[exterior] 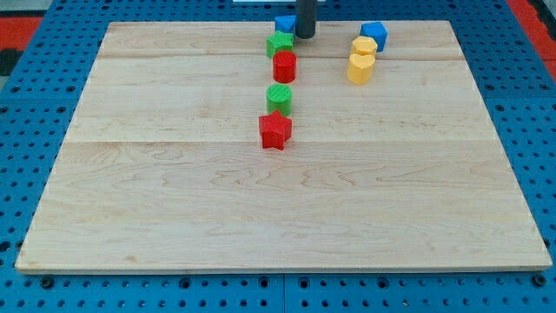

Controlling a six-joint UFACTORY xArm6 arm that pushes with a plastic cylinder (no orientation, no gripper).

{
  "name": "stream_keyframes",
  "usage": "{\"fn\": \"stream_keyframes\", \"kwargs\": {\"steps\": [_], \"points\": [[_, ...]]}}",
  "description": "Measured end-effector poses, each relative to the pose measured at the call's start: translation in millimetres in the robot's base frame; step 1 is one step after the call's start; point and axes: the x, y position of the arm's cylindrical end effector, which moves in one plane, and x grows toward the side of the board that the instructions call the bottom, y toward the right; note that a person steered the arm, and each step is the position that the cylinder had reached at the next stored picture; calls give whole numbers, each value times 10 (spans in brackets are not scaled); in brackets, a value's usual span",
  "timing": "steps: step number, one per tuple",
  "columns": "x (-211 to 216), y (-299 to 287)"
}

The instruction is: Push the blue cube right to the yellow heart

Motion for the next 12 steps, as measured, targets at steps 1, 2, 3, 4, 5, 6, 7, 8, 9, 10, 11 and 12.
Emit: {"fn": "stream_keyframes", "kwargs": {"steps": [1, 2, 3, 4, 5, 6, 7, 8, 9, 10, 11, 12], "points": [[-4, 335], [-57, 797], [-192, 1238], [-164, 1464], [149, 1591], [502, 1548], [906, 1548], [1193, 1549], [1052, 1678], [661, 1850], [569, 1565], [996, 1380]]}}
